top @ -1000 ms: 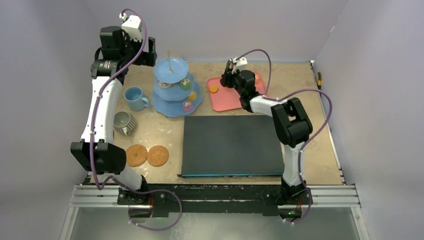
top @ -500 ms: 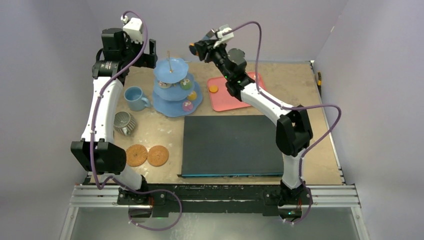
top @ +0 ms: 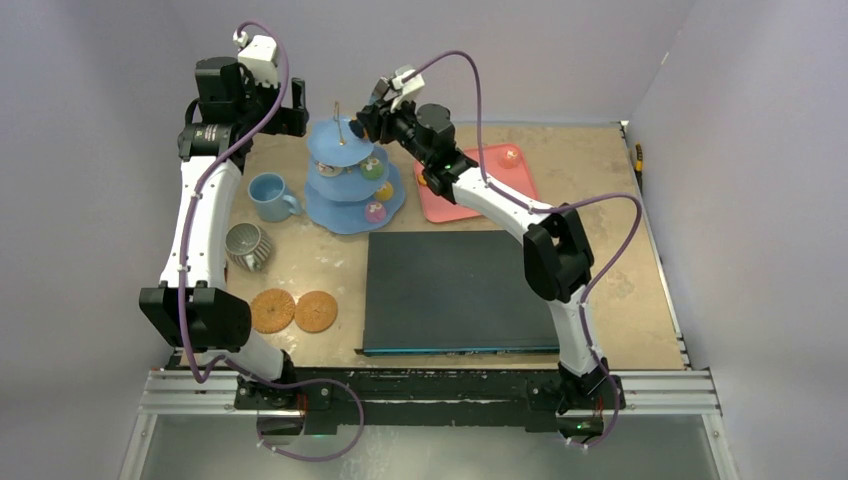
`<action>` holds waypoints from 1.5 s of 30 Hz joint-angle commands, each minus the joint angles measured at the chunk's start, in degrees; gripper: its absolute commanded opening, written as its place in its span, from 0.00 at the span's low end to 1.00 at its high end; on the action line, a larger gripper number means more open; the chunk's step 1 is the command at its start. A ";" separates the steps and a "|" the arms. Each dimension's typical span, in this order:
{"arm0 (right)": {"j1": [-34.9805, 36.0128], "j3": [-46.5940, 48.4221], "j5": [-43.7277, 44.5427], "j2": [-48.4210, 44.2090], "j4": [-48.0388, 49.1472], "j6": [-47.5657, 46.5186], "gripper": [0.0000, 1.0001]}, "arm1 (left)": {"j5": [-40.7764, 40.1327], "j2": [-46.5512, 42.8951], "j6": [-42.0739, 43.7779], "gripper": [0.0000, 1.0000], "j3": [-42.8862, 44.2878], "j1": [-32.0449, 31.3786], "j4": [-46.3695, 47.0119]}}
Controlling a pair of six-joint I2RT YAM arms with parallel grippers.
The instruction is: Serve the afternoon tea
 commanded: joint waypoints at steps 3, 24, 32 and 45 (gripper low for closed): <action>0.89 3.65 -0.97 -0.72 1.52 0.48 0.42 | 0.66 -2.07 -0.19 0.99 0.83 0.26 2.14; -2.47 -4.40 1.73 -10.77 2.78 -1.45 0.59 | 0.98 -2.19 -1.01 0.99 1.50 0.31 2.25; -12.20 -25.17 5.41 -22.36 7.38 -0.15 0.58 | 1.41 -2.22 -1.11 0.99 1.14 0.26 2.36; -21.65 -39.43 12.01 -20.60 11.37 -0.33 0.59 | 1.51 -2.21 -1.24 0.99 1.18 0.29 2.34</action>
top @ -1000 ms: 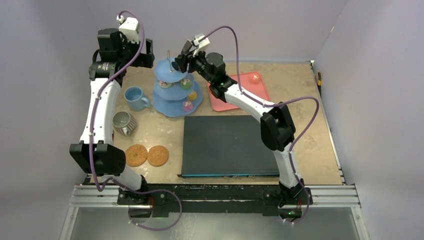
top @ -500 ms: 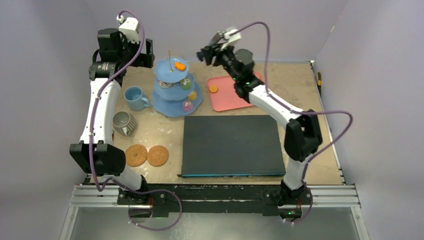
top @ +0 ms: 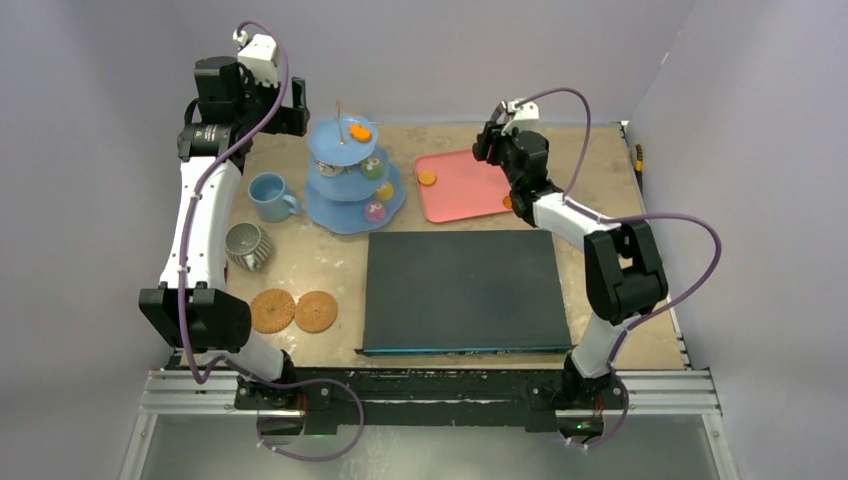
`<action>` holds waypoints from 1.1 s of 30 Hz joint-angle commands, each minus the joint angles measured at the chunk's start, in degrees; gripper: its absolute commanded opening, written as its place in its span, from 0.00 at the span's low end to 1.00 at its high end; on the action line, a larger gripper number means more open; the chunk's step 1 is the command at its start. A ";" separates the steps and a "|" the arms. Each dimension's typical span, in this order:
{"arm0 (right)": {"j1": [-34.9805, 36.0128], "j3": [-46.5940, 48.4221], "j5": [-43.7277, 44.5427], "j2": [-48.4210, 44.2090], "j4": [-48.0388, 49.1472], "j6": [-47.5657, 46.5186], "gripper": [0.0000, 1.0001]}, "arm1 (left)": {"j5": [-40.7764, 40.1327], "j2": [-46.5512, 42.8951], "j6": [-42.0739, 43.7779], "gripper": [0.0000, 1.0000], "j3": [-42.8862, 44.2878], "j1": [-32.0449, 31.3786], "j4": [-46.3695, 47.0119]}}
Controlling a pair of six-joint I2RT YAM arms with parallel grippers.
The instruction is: Serve the afternoon tea
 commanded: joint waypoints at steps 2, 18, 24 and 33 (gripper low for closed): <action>-2.68 -0.07 3.37 1.69 4.62 -0.19 0.59 | 0.72 -1.81 -1.01 0.99 1.27 0.27 2.00; -6.78 4.43 6.17 12.91 8.36 -2.12 0.67 | 0.03 -0.90 -0.36 0.99 2.16 0.26 1.74; -7.75 6.82 6.78 15.85 9.10 -1.96 0.67 | 0.02 -0.30 -0.37 0.99 2.96 0.27 1.52; -8.81 11.21 5.23 19.62 8.84 -2.54 0.68 | 0.37 0.83 -0.67 0.99 3.71 0.28 1.44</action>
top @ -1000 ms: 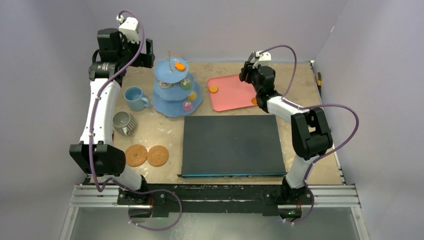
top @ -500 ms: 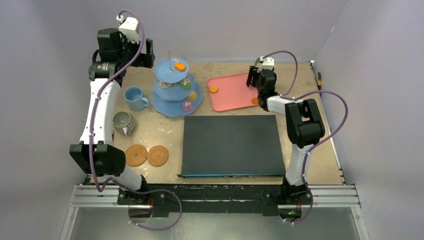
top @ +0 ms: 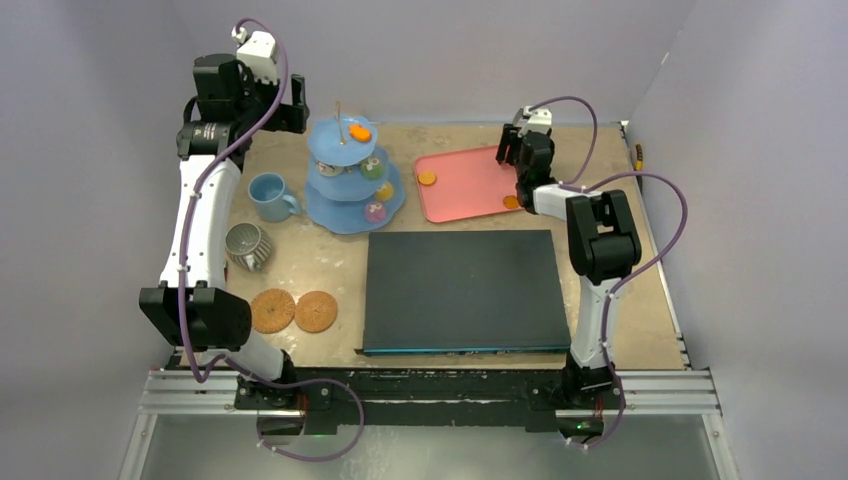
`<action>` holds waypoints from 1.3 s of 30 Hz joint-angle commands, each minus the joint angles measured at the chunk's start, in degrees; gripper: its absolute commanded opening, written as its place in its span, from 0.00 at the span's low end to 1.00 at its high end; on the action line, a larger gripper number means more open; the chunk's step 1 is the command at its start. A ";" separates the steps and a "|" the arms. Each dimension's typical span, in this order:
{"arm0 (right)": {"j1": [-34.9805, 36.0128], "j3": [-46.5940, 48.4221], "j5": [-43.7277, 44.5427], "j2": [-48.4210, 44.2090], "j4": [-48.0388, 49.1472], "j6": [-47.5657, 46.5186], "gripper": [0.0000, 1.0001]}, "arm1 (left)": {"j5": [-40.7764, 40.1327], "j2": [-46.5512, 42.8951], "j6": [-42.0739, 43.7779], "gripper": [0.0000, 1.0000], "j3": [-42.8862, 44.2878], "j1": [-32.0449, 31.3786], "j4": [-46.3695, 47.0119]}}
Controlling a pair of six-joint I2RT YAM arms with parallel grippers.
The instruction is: Serve the afternoon tea
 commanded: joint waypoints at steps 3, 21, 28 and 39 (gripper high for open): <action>-0.51 5.63 -1.34 1.33 2.33 -1.13 0.66 | 0.30 0.60 -0.72 0.99 2.93 0.28 1.29; -0.50 10.69 -2.83 3.15 -6.05 -1.04 0.56 | 0.07 -0.01 -0.55 0.99 3.61 0.26 0.93; 0.00 6.67 -3.82 -1.35 -1.92 -1.17 0.43 | -0.16 -0.85 -0.14 0.99 3.54 0.30 0.62; 13.43 -7.43 -5.20 -18.28 1.23 0.28 0.44 | -0.16 -2.41 -0.72 0.99 3.03 0.35 0.10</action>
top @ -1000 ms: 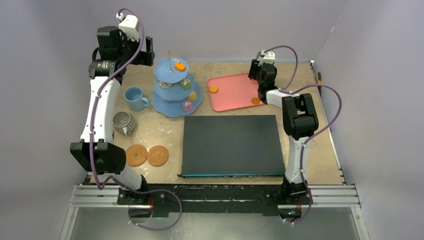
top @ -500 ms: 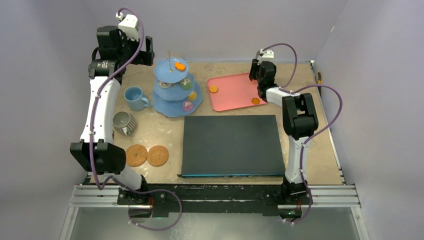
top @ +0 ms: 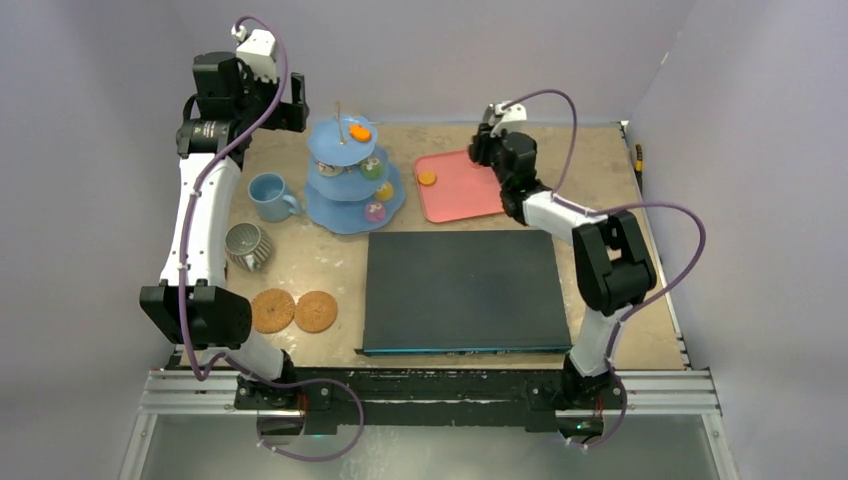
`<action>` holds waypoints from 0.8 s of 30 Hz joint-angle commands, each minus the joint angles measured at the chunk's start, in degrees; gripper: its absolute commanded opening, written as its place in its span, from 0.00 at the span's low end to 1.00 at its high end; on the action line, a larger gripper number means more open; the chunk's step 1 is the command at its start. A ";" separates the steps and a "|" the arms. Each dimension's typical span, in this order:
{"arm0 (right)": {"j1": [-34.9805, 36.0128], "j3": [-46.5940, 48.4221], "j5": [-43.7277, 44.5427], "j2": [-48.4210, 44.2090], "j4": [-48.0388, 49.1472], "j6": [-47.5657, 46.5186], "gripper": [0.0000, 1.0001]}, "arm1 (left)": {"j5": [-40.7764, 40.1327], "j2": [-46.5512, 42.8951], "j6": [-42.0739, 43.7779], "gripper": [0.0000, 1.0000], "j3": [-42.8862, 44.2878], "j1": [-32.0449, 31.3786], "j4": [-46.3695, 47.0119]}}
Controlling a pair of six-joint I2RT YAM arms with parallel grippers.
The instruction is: Serve the afternoon tea
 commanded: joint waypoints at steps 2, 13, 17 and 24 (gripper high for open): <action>9.85 -5.82 -1.45 -9.56 6.56 2.06 0.44 | -0.17 -3.56 -0.74 0.99 1.82 0.30 0.52; 25.13 -7.98 -0.53 -12.50 7.63 7.56 0.44 | -0.33 -4.39 -0.56 0.99 1.68 0.36 0.20; 28.65 -7.60 -0.38 -11.93 7.93 8.81 0.44 | -0.33 -4.30 -0.49 0.99 1.64 0.37 0.37; 32.83 -6.37 0.35 -8.02 9.56 10.56 0.43 | -0.11 -4.30 -0.54 0.99 1.68 0.38 0.46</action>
